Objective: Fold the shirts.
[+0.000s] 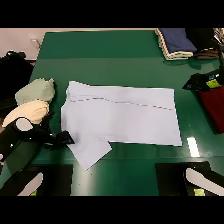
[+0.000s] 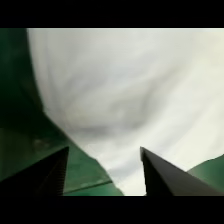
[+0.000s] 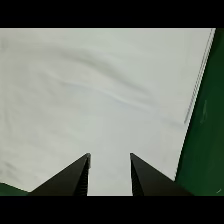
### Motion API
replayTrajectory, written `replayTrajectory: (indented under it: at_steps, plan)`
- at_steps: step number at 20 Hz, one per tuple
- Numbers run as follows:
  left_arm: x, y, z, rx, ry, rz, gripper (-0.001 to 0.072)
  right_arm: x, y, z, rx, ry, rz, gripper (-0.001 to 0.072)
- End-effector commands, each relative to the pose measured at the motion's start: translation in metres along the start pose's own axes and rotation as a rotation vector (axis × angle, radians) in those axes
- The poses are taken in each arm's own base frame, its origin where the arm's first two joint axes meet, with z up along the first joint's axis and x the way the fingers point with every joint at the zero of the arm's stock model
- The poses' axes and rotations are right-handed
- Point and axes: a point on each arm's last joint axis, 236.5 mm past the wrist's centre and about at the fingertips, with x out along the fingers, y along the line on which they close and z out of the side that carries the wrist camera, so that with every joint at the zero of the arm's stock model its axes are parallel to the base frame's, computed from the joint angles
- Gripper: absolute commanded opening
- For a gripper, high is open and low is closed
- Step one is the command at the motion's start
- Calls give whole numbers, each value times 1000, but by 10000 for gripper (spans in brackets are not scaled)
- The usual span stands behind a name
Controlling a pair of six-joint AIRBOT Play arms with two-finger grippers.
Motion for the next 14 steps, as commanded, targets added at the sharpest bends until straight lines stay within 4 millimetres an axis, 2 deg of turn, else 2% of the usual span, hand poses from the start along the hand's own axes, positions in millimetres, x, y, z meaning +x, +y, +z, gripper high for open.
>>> replayTrajectory:
  at_steps: [1, 2, 4, 5, 6, 8, 10, 12, 14]
  plan:
    - [9, -10, 14, -41, -86, -80, 537, -1, 0, -1, -1, 2, 0, 303]
    - [9, -14, 15, -39, -90, -93, 526, -1, 0, -3, -1, 9, -1, 303]
    - [7, -22, 16, -11, -93, -123, 65, 0, -5, -10, 6, 38, -8, 303]
    - [3, -25, 18, 6, -94, -124, 23, 3, -12, -18, 29, 57, -10, 303]
    - [-2, -30, 19, 27, -94, -129, 23, 9, -22, -31, 66, 87, -11, 303]
    - [-13, -39, 22, 82, -94, -137, 23, 27, -53, -75, 183, 184, -26, 307]
    - [-20, -45, 25, 117, -97, -141, 23, 46, -91, -139, 306, 306, -66, 421]
    - [-23, -48, 26, 139, -101, -144, 23, 67, -106, -195, 476, 399, -37, 439]
    - [-23, -48, 26, 144, -100, -142, 23, 86, -107, -238, 604, 471, 17, 436]
